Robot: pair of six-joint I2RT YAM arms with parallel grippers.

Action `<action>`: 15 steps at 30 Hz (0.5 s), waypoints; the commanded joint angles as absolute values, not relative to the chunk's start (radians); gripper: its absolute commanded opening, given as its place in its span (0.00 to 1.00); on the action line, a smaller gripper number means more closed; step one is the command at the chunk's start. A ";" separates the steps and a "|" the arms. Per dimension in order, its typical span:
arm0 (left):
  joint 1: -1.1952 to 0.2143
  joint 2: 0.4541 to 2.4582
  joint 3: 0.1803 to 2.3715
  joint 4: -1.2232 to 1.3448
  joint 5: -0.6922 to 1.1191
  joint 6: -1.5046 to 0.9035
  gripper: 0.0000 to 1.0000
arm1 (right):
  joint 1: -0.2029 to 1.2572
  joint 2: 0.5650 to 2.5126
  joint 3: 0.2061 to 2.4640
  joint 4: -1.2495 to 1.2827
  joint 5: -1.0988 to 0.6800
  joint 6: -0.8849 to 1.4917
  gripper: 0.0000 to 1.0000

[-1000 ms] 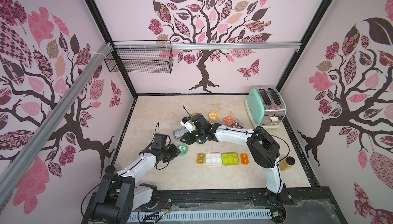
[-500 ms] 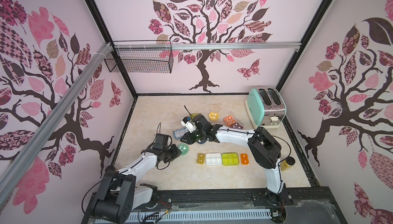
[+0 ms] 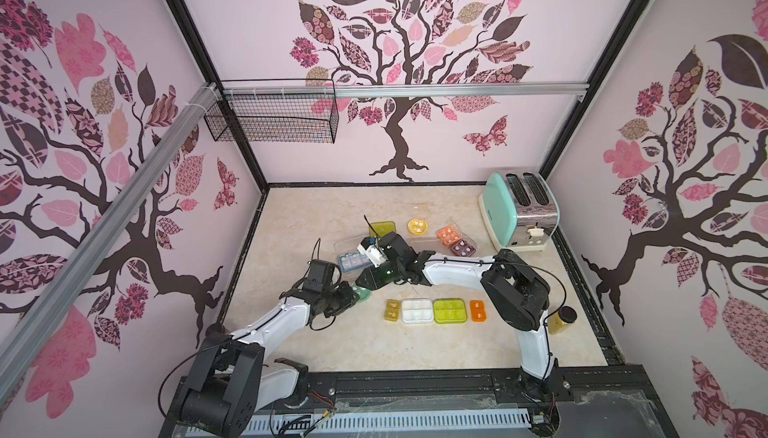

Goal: Close pillboxes
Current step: Close the lid on the pillbox.

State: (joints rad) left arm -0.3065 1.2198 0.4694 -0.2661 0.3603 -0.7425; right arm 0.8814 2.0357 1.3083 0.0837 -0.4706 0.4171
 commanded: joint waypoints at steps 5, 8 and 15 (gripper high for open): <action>-0.327 1.059 0.469 -0.376 0.353 -0.760 0.26 | 0.891 2.003 1.286 0.120 -0.482 0.452 0.27; -0.327 0.972 0.495 -0.452 0.330 -0.748 0.26 | 0.891 1.997 1.280 0.114 -0.468 0.452 0.27; -0.284 1.007 0.607 -0.487 0.305 -0.715 0.46 | 0.892 1.955 1.283 0.037 -0.354 0.499 0.39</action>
